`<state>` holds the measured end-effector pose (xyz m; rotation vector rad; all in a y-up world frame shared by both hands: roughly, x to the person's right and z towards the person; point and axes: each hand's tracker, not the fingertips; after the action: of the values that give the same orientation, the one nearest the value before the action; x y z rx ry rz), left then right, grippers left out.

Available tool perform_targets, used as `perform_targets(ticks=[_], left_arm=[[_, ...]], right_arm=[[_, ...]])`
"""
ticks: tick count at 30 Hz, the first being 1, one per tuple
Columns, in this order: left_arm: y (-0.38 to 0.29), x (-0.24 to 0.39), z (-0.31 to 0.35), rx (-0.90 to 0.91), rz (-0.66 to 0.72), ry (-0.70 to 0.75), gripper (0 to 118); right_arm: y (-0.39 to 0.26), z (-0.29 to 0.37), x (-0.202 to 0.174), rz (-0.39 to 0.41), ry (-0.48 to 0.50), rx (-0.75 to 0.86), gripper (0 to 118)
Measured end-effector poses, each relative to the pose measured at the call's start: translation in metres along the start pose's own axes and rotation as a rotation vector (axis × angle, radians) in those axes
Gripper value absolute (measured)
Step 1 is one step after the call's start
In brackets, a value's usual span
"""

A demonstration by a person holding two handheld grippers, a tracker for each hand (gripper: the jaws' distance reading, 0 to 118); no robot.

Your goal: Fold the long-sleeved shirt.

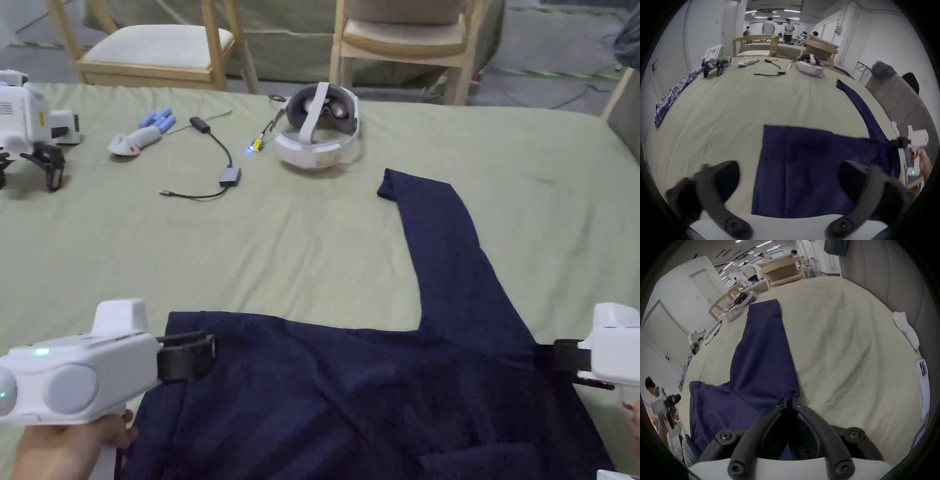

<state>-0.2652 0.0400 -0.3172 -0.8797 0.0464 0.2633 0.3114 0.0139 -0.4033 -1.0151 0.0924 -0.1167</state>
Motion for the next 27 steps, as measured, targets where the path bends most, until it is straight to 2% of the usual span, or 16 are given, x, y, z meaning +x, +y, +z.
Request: perform_targets(ticks=[1,2,4,6,7,8,9,10,12,13,14,15,16,18,22,27], left_arm=[[0.013,-0.005,-0.009,0.010,-0.011,0.006,109],[0.025,-0.008,-0.022,-0.021,-0.012,0.008,109],[0.045,-0.012,-0.044,-0.109,-0.005,0.019,110],[0.059,-0.016,-0.063,-0.124,0.033,0.054,108],[0.065,-0.019,-0.066,-0.141,0.034,0.027,100],[0.068,-0.021,-0.072,-0.173,0.067,-0.005,84],[0.068,-0.019,-0.078,-0.209,0.068,0.008,64],[0.066,-0.016,-0.084,-0.257,0.030,-0.003,44],[0.064,-0.017,-0.095,-0.264,-0.058,0.025,40],[0.063,-0.015,-0.093,-0.239,-0.095,0.034,28],[0.064,-0.016,-0.090,-0.232,-0.070,0.011,12],[0.065,-0.017,-0.089,-0.224,-0.032,-0.048,12],[0.063,-0.016,-0.085,-0.213,0.006,-0.039,11],[0.058,-0.014,-0.078,-0.204,-0.043,-0.032,10],[0.054,-0.019,-0.037,-0.097,0.015,-0.070,8],[0.059,-0.014,0.037,0.061,0.005,-0.096,8]], right_arm=[[-0.001,0.001,-0.007,0.004,0.002,0.001,4],[-0.002,-0.002,0.003,-0.095,0.076,0.018,4],[-0.004,-0.002,0.002,-0.068,0.060,0.011,4],[-0.003,-0.002,0.000,-0.057,0.060,-0.003,4],[-0.003,-0.001,-0.002,-0.060,0.058,-0.002,4],[-0.004,-0.001,-0.003,-0.074,0.063,-0.003,4],[-0.006,-0.001,-0.004,-0.081,0.063,-0.003,4],[-0.004,-0.006,0.002,-0.122,0.088,-0.029,4],[-0.004,-0.007,0.006,-0.128,0.090,-0.027,4],[-0.004,-0.006,0.007,-0.128,0.089,-0.024,4],[-0.003,-0.009,0.008,-0.115,0.103,-0.030,4],[-0.003,-0.008,0.009,-0.121,0.110,-0.023,4],[-0.002,-0.005,0.010,-0.122,0.110,-0.014,4],[-0.005,0.008,0.007,-0.129,0.100,0.025,4],[-0.007,0.035,0.005,-0.147,0.129,0.096,4],[-0.004,0.083,-0.001,-0.124,0.143,0.206,3]])
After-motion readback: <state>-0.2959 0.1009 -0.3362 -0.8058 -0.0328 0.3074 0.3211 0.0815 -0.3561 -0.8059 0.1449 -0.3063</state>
